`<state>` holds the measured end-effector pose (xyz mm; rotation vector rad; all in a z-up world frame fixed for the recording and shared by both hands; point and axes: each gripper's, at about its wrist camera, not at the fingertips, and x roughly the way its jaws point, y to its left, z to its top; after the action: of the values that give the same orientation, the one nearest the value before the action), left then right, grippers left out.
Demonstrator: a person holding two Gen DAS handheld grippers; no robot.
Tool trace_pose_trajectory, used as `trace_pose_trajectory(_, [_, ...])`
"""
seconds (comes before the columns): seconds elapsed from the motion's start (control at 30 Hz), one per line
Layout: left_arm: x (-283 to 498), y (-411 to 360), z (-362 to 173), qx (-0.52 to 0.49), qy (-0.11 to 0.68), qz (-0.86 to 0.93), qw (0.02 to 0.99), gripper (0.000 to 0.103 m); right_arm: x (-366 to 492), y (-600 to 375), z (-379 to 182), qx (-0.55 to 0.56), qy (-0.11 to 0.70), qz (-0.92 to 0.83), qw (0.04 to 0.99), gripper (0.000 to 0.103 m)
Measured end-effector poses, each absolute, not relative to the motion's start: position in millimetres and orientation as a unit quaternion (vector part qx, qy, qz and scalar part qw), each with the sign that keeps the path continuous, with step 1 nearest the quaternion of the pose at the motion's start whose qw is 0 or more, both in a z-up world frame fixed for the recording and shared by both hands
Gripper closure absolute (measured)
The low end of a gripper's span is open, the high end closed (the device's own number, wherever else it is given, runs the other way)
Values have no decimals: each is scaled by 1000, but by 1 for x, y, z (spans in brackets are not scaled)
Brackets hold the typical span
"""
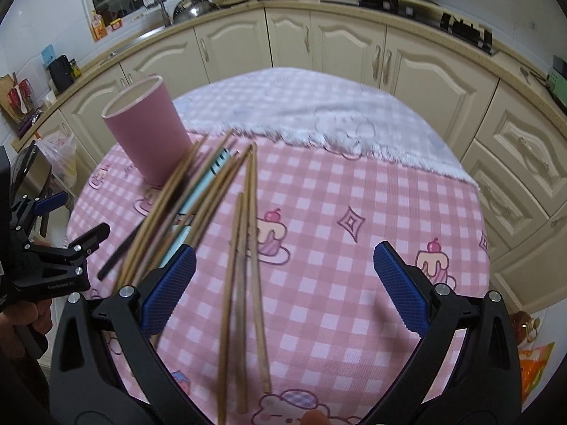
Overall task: Organize utensils
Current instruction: 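Grasp the metal spoon with the left tool while the right tool grasps a wooden chopstick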
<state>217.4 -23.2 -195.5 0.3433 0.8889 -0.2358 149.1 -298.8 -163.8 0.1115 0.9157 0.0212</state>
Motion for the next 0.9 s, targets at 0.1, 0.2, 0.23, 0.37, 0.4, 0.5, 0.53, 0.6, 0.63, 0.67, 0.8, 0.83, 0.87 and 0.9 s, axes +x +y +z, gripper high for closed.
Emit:
trace_pose_trajectory(0.1, [222, -32, -205, 183, 442, -133, 868, 4, 154, -303, -169, 53, 455, 10, 889, 5])
trace_pose_trajectory(0.2, [228, -39, -210, 203, 451, -147, 856, 4, 160, -306, -177, 49, 471, 12, 881, 5])
trace_pose_trajectory(0.23, [230, -41, -211, 207, 455, -152, 852, 4, 161, -306, -180, 47, 475, 13, 879, 5])
trace_pose_trajectory(0.37, [239, -46, -217, 227, 469, -164, 838, 4, 169, -306, -189, 39, 495, 18, 868, 5])
trace_pose_trajectory(0.4, [242, -46, -218, 227, 472, -169, 835, 4, 172, -307, -192, 39, 501, 21, 864, 5])
trace_pose_trajectory(0.5, [248, -50, -218, 230, 481, -182, 826, 4, 179, -307, -195, 35, 512, 26, 858, 5])
trace_pose_trajectory(0.53, [252, -50, -218, 232, 483, -185, 824, 4, 182, -308, -196, 33, 517, 27, 855, 5])
trace_pose_trajectory(0.6, [255, -53, -219, 237, 486, -193, 819, 4, 188, -308, -201, 28, 527, 28, 849, 5])
trace_pose_trajectory(0.63, [256, -55, -219, 239, 488, -198, 816, 4, 191, -306, -203, 25, 530, 28, 847, 5])
trace_pose_trajectory(0.67, [257, -56, -220, 241, 488, -200, 815, 4, 193, -305, -205, 21, 535, 28, 844, 5])
trace_pose_trajectory(0.8, [260, -60, -221, 257, 492, -214, 804, 4, 204, -305, -209, 14, 547, 28, 837, 5])
trace_pose_trajectory(0.83, [260, -61, -221, 260, 493, -217, 801, 5, 206, -305, -208, 12, 547, 29, 836, 6])
trace_pose_trajectory(0.87, [260, -62, -221, 263, 494, -221, 799, 5, 209, -304, -207, 11, 549, 32, 835, 9])
trace_pose_trajectory(0.9, [261, -62, -221, 263, 497, -225, 796, 8, 211, -303, -206, 12, 550, 36, 834, 14])
